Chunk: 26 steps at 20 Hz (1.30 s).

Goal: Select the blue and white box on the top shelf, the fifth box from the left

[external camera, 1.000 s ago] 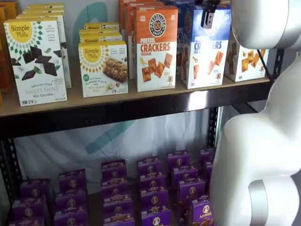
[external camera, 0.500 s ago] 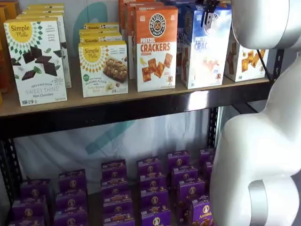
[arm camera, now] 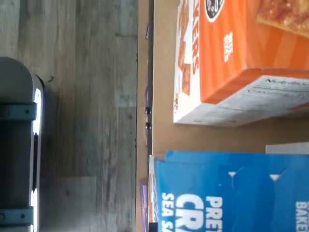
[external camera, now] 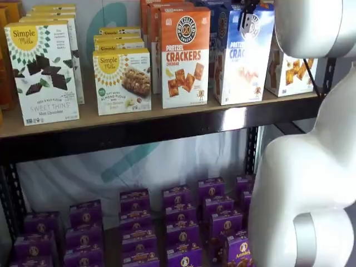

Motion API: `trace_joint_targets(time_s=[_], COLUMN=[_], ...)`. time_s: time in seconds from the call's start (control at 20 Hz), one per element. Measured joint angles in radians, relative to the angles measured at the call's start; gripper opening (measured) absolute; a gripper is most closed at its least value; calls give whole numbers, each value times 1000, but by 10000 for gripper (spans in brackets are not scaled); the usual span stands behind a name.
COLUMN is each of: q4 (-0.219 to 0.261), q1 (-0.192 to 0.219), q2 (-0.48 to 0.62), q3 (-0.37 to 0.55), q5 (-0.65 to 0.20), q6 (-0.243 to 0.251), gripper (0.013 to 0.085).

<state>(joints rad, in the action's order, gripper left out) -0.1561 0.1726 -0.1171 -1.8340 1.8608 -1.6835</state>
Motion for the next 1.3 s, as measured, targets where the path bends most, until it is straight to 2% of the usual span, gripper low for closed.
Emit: trace_joint_targets(time_s=[0.3, 0.55, 1.0, 1.3], q4=[1, 14, 0, 8], q1=[1, -3, -10, -18], q2=[-13, -80, -283, -426], q3=[-9, 57, 260, 389], q5=[40, 27, 5, 10], q6=[2, 1, 13, 20], gripper=[570, 570, 570, 570])
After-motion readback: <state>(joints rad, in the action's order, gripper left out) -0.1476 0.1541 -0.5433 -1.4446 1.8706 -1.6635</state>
